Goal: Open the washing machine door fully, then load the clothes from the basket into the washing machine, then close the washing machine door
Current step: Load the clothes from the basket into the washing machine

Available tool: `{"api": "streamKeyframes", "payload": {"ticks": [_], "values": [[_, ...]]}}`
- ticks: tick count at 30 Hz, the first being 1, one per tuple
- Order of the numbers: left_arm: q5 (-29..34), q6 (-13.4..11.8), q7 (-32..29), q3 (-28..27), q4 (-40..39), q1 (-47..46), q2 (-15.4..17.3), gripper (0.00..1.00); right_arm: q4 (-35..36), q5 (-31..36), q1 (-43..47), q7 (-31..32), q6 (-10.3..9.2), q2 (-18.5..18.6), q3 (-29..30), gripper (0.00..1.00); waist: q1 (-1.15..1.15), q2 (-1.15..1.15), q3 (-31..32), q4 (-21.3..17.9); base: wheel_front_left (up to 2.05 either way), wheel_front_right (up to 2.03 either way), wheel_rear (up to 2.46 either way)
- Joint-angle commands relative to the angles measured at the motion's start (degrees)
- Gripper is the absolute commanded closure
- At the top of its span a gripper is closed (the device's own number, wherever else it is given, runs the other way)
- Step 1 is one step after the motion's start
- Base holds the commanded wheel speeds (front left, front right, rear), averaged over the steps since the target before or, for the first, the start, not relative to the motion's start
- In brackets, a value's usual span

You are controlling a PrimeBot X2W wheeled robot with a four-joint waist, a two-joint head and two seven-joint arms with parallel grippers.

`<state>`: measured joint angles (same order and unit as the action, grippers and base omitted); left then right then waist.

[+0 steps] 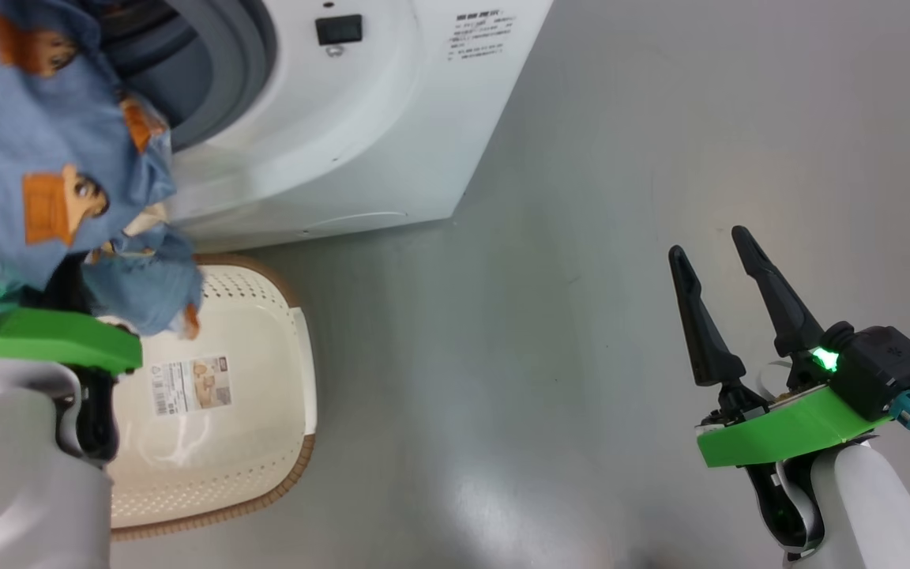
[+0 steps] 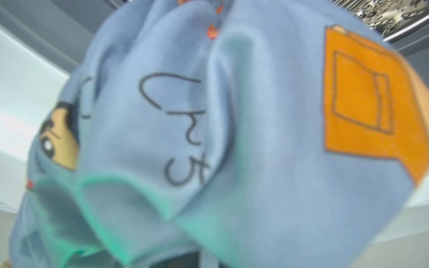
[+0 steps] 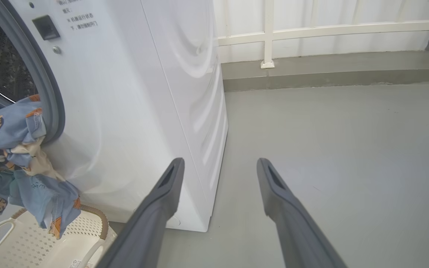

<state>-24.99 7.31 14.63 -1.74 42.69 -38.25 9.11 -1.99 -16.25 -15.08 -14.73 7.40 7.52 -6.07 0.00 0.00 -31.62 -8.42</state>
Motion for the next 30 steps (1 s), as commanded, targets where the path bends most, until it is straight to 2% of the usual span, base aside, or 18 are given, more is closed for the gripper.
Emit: {"api": "streamKeyframes", "payload": {"ticks": [1, 4, 15, 20, 30], "values": [[-1.5, 0.2, 0.4, -0.8, -3.6, 1.4, 1.7, 1.0, 1.1, -0.1, 2.0, -0.3, 0.09, 0.2, -0.7, 0.0, 0.0, 0.0, 1.1, 0.7, 0.0, 0.0, 0.0], [-3.7, 0.2, 0.4, 0.0, -7.1, 1.1, 1.8, 1.0, 0.9, -0.2, 2.0, -0.3, 0.09, 0.1, -0.8, 0.0, 0.0, 0.0, 1.6, 0.8, 0.0, 0.0, 0.0], [-4.4, 0.2, 0.4, 2.6, -12.8, -4.1, 6.6, 1.0, 0.7, -0.8, 2.4, -0.3, 0.09, -1.4, -1.1, 0.0, 0.0, 0.0, 2.2, -0.4, 0.0, 0.0, 0.0], [-5.5, 0.2, 0.4, 3.5, -10.3, -9.5, 8.5, 1.0, 0.7, -0.9, 2.0, -0.3, 0.09, -1.7, -1.2, 0.0, 0.0, 0.0, 1.7, -0.8, 0.0, 0.0, 0.0], [-5.1, 0.2, 0.4, 6.1, 1.2, -23.2, 11.4, 1.0, 0.5, -1.2, 0.6, -0.3, 0.09, -2.4, -2.1, 0.0, 0.0, 0.0, 0.1, -2.6, 0.0, 0.0, 0.0]]}}
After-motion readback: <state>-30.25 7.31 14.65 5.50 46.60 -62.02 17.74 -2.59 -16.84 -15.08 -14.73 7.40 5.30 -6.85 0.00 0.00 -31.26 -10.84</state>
